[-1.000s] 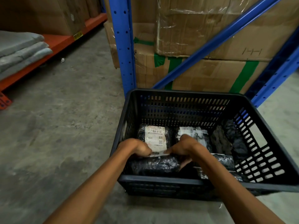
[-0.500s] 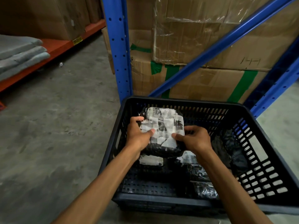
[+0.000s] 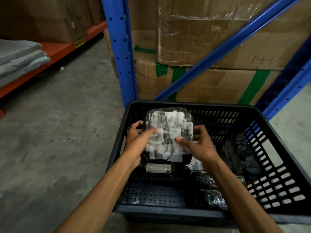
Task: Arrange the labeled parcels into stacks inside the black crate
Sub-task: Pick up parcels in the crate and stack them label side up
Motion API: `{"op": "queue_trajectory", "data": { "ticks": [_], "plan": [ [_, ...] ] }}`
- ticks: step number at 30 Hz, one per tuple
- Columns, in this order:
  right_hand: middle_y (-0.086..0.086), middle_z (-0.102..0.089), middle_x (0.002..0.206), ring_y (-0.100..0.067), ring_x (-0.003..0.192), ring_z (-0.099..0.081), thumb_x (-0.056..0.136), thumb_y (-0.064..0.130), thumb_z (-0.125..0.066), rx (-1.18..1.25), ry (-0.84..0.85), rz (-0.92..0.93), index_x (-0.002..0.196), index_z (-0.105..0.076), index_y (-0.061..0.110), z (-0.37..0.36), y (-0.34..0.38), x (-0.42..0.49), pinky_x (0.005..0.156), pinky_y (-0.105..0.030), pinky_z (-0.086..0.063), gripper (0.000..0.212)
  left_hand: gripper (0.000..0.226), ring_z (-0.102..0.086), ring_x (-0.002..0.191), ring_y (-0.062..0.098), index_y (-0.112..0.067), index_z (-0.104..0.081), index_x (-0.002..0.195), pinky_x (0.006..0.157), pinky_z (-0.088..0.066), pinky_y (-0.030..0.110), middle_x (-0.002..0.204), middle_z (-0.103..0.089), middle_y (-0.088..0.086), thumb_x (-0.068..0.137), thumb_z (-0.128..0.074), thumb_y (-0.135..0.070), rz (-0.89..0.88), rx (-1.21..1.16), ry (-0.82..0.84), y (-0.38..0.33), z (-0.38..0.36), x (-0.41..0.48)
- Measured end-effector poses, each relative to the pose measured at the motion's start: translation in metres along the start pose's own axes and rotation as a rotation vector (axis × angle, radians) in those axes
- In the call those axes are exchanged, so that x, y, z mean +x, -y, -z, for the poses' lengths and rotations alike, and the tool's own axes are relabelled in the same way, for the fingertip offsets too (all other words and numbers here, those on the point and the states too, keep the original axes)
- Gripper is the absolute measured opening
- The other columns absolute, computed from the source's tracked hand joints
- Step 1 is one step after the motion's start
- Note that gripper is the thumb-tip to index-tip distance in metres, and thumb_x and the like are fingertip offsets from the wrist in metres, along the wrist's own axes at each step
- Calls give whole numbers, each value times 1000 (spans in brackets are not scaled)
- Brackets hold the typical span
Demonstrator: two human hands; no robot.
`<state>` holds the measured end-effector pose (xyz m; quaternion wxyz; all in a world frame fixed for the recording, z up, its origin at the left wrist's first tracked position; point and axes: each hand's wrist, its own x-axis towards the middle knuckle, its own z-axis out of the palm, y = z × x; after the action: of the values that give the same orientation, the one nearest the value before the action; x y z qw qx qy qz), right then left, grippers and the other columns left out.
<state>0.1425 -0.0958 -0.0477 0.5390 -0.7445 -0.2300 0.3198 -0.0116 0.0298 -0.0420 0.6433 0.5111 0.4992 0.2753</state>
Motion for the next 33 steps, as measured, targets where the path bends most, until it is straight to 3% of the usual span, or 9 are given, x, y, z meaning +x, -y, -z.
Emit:
{"op": "queue_trajectory", "data": {
  "ticks": [5, 9, 13, 16, 18, 21, 26, 29, 33],
  "plan": [
    [-2, -72, 113, -11, 107, -69, 87, -2, -66, 122, 19, 300, 102, -60, 12, -2, 3, -11, 89, -39, -61, 22, 45, -65, 111, 34, -11, -66, 116, 101, -48, 55, 117, -70, 15, 84, -59, -42, 301, -637, 108, -5, 10, 0],
    [-14, -72, 118, -26, 114, -66, 96, 19, -44, 784, -11, 1, 101, -71, 8, -5, 17, -15, 91, -37, -51, 29, 2, -68, 80, 27, -11, -70, 82, 77, -58, 38, 84, -73, 12, 80, -69, -11, 254, -540, 154, -6, 4, -2],
    [-12, -59, 132, -35, 116, -62, 86, 21, -72, 720, -313, -250, 148, -26, 32, -25, 20, -17, 102, -56, -48, 78, 35, -63, 71, 19, -22, -63, 69, 54, -55, 25, 65, -70, 0, 73, -62, 12, 114, -532, 162, -3, -2, 3],
    [-19, -64, 131, -39, 110, -67, 85, 33, -73, 806, -84, -512, 150, -36, 19, -31, 23, -16, 96, -58, -52, 76, 36, -63, 80, 21, -26, -68, 66, 67, -53, 30, 83, -69, 5, 63, -64, 9, 8, -576, 239, -6, -1, -1],
    [-23, -70, 124, -40, 109, -69, 87, 40, -69, 853, 144, -551, 137, -57, 11, -27, 25, -15, 93, -54, -55, 58, 41, -63, 89, 22, -27, -73, 78, 75, -51, 34, 96, -68, 6, 65, -63, 11, -33, -573, 231, -8, -1, -2],
    [-23, -70, 122, -41, 107, -70, 85, 28, -75, 776, 123, -457, 135, -55, 14, -15, 16, -3, 93, -58, -54, 56, 59, -61, 113, 24, -25, -69, 120, 84, -53, 36, 125, -65, 3, 76, -55, 12, -6, -484, 212, -6, -8, -6],
    [-20, -74, 116, -40, 100, -73, 86, 17, -73, 664, 125, -322, 131, -54, 18, -1, 7, 17, 86, -63, -56, 48, 49, -66, 93, 27, -12, -76, 102, 72, -54, 33, 107, -75, 8, 55, -66, -21, 298, -164, 333, -3, -11, -11],
    [-16, -78, 108, -36, 94, -76, 90, 20, -70, 558, 183, -315, 125, -58, 20, -3, -2, 29, 77, -53, -62, 37, 72, -70, 109, 26, -16, -70, 125, 100, -54, 41, 119, -75, 8, 61, -78, -49, 325, -6, 264, 5, -10, -3],
    [-10, -78, 96, -19, 73, -78, 91, 19, -70, 311, 147, -284, 117, -67, 11, -21, -19, 43, 56, -31, -63, 27, 89, -57, 129, 33, -7, -45, 147, 107, -48, 46, 142, -58, 14, 77, -77, -52, 362, 103, 144, 22, -11, 7]
  ]
}}
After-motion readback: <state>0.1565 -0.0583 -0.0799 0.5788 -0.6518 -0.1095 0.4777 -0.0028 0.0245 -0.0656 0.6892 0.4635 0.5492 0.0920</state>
